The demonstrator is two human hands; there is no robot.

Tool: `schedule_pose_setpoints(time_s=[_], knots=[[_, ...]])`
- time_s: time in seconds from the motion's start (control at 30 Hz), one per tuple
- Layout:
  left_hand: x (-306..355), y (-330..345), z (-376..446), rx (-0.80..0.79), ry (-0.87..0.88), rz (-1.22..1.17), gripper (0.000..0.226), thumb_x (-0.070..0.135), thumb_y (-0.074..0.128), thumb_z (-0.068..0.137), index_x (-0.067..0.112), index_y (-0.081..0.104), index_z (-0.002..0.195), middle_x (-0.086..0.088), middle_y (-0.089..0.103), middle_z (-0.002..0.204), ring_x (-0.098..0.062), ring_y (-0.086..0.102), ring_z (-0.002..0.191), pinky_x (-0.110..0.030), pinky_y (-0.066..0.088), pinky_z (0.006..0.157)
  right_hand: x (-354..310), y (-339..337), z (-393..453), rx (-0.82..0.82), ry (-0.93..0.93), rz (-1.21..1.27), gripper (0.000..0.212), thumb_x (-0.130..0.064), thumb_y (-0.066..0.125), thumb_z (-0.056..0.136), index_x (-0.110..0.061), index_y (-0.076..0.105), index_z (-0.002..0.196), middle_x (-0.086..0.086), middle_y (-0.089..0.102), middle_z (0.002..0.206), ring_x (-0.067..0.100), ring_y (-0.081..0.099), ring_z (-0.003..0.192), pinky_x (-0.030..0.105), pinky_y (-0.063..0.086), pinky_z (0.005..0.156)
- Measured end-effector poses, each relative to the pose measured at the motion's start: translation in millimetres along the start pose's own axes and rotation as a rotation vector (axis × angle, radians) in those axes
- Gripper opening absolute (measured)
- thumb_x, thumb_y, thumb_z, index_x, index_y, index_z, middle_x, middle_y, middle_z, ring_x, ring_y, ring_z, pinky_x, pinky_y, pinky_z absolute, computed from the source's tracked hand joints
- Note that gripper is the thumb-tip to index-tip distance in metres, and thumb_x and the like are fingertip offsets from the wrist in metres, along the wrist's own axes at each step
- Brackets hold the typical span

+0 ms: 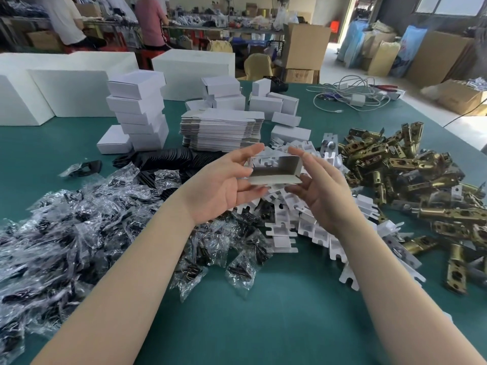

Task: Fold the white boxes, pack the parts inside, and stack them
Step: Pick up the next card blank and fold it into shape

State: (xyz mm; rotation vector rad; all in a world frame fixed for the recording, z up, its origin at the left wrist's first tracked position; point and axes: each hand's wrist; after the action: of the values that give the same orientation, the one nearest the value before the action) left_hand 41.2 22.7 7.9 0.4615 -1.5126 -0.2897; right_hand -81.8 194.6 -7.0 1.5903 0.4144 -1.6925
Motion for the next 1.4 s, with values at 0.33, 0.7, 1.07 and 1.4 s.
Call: schedule_pose_setpoints(time_s=[0.33, 0.7, 1.07, 1.4], knots=[[-4, -6, -1, 0.168, 0.064, 0.311, 0.037, 0.028, 0.082, 0.063, 0.03, 0.078, 0.1, 0.002, 0.071, 0.114, -0.018, 0.069, 0.098, -0.033, 0.06, 0.081, -3, -11, -1, -0.08, 0.007, -0.115, 0.044, -0.032, 0.072, 0.076, -0.019, 0.065, 0.117, -0.012, 0.071, 0.092, 0.006, 0.067, 0.08, 0.024, 0.057, 0.075], [-17, 12, 4, 0.405, 0.263, 0.63, 0.019, 0.019, 0.083, 0.078, 0.035, 0.073, 0.075, 0.019, 0.069, 0.099, -0.001, 0.052, 0.048, -0.014, 0.043, 0.047, 3, -7, 1, 0.087, -0.111, -0.486, 0.019, -0.007, 0.071, 0.084, -0.025, 0.068, 0.088, -0.012, 0.073, 0.106, 0.012, 0.068, 0.07, 0.025, 0.059, 0.06], [-2, 11, -1, 0.283, 0.243, 0.236, 0.018, 0.028, 0.073, 0.075, 0.028, 0.079, 0.092, 0.003, 0.075, 0.089, -0.012, 0.069, 0.065, -0.019, 0.052, 0.053, -6, -8, 0, -0.087, -0.132, -0.146, 0.037, 0.008, 0.057, 0.092, -0.026, 0.069, 0.103, 0.011, 0.067, 0.121, 0.035, 0.072, 0.088, 0.033, 0.06, 0.076], [-8, 8, 3, 0.279, 0.396, 0.484, 0.03, 0.005, 0.065, 0.092, 0.031, 0.075, 0.081, 0.008, 0.074, 0.104, -0.018, 0.073, 0.075, -0.025, 0.058, 0.068, -7, 1, -4, -0.068, -0.245, -0.377, 0.01, -0.02, 0.075, 0.079, -0.02, 0.07, 0.088, -0.004, 0.073, 0.092, 0.027, 0.074, 0.081, 0.049, 0.056, 0.082]])
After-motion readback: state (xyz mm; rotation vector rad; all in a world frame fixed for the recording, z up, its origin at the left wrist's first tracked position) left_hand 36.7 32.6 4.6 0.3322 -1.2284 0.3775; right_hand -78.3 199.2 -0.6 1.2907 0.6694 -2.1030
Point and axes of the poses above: each hand's wrist, its own z-axis towards the middle knuckle, its own y-axis out of the palm, x = y × z
